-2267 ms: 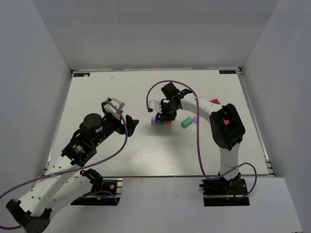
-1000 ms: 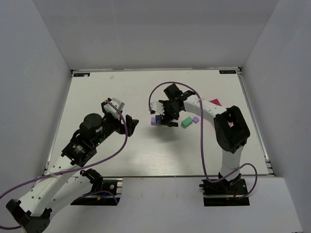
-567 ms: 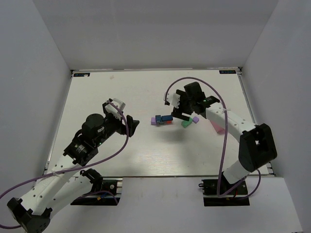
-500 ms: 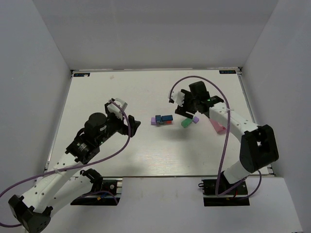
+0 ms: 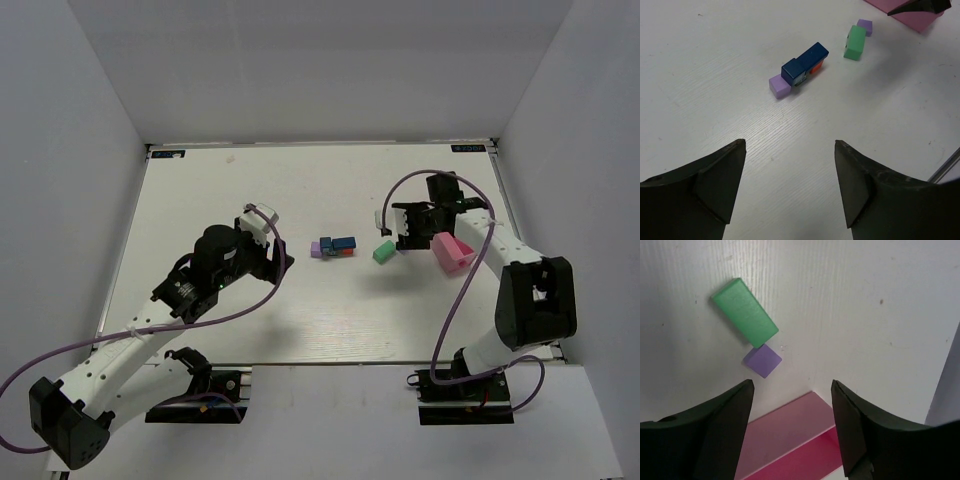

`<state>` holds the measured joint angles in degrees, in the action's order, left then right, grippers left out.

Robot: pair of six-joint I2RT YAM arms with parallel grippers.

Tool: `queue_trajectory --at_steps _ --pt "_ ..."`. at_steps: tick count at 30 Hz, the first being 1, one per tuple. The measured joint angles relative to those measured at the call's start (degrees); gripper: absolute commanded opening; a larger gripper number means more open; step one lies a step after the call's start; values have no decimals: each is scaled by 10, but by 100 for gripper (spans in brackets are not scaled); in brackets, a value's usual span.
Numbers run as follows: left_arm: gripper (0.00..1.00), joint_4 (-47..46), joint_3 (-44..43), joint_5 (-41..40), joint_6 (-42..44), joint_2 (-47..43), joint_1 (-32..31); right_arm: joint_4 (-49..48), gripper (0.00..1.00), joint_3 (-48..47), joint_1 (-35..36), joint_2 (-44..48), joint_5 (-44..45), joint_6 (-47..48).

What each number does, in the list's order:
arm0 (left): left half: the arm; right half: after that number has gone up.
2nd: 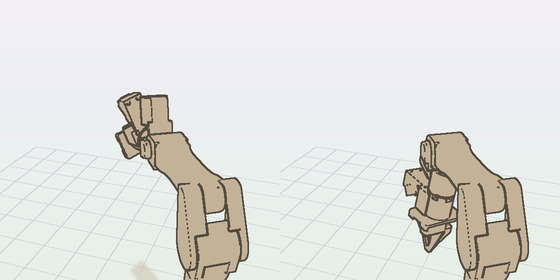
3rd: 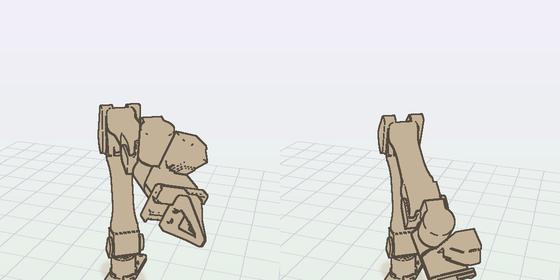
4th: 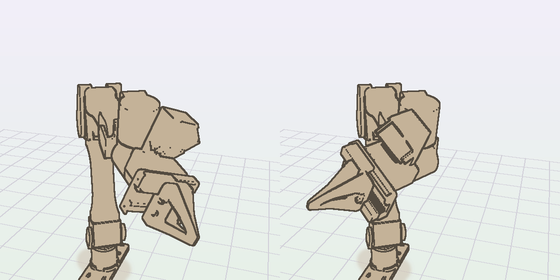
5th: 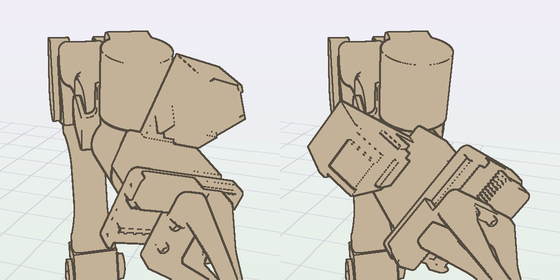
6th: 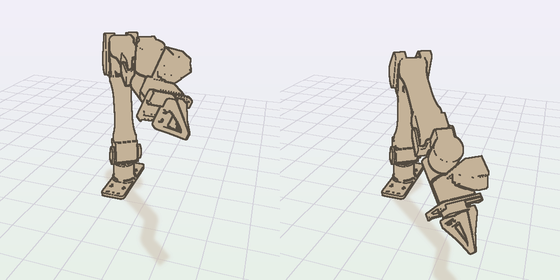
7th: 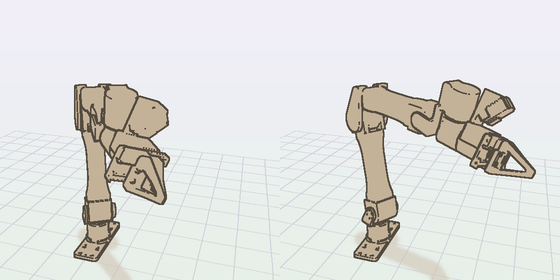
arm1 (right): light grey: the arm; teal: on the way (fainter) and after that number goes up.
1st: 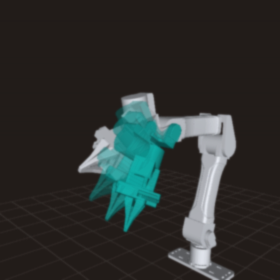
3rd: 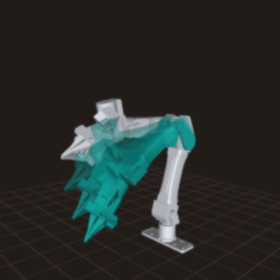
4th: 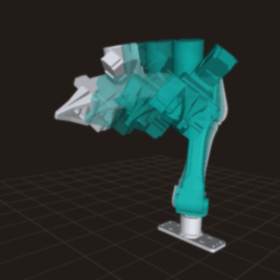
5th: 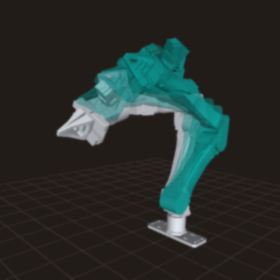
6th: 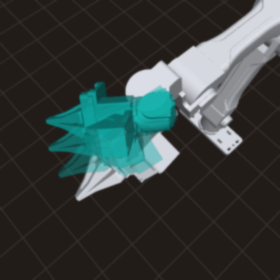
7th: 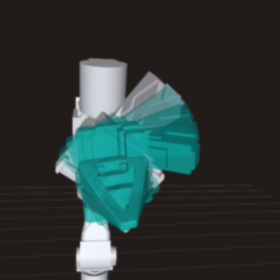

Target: Build the wood block tower

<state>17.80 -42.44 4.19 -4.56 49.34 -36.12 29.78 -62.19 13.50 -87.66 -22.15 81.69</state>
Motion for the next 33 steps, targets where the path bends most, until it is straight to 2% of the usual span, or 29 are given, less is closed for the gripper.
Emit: queue_trajectory --at_steps 7,13,21,33 --pt "85 0 0 2 3 0 0 63 70 -10 -14 -52 -17 162" --pt "85 0 0 2 5 -2 0 80 69 -27 -16 -90 -20 239" --pt "86 1 0 2 7 -3 0 94 65 -45 -16 -128 -11 284" --pt "86 2 0 2 7 -3 4 97 59 -72 -16 -174 8 296"
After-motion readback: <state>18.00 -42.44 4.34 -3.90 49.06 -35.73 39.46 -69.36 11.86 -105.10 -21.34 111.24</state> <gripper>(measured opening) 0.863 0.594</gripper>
